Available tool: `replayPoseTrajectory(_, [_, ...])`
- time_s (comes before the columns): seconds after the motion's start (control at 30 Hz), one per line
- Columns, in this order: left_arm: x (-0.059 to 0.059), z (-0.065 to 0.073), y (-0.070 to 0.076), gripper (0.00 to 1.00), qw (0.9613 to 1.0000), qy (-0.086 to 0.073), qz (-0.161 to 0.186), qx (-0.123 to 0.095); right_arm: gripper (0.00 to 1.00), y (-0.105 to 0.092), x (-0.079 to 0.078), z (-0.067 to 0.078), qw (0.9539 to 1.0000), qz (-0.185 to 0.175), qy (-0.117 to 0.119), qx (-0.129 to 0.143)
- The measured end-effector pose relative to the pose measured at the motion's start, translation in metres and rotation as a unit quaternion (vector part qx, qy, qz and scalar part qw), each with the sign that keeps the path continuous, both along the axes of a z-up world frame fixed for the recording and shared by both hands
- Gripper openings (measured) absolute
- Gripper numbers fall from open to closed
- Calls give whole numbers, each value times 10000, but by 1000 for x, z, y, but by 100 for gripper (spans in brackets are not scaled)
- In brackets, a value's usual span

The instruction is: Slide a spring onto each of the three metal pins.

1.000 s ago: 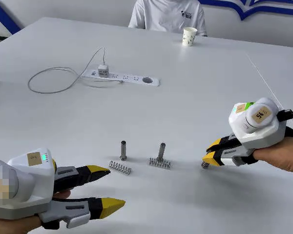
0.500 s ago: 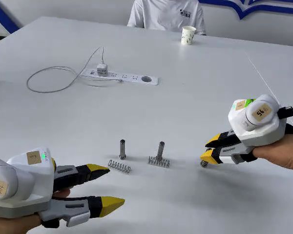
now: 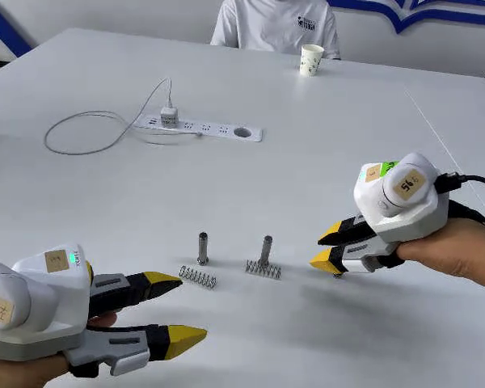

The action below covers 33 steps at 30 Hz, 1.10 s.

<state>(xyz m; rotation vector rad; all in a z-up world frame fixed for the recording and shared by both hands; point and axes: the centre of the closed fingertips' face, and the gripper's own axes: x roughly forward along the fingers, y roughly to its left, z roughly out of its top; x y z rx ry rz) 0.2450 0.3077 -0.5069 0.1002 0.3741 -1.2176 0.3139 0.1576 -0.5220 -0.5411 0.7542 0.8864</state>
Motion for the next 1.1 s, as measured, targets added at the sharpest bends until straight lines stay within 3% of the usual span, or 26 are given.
replayPoseTrajectory(0.5, [0, 1, -1, 47, 10000, -4, 14, -2, 20, 41, -2, -17, 9986, 502, 163, -103])
replayPoseTrajectory(1.1, [1, 0, 2, 47, 10000, 5, 31, 47, 16, 48, 3, -39, 9970, 616, 388, -250])
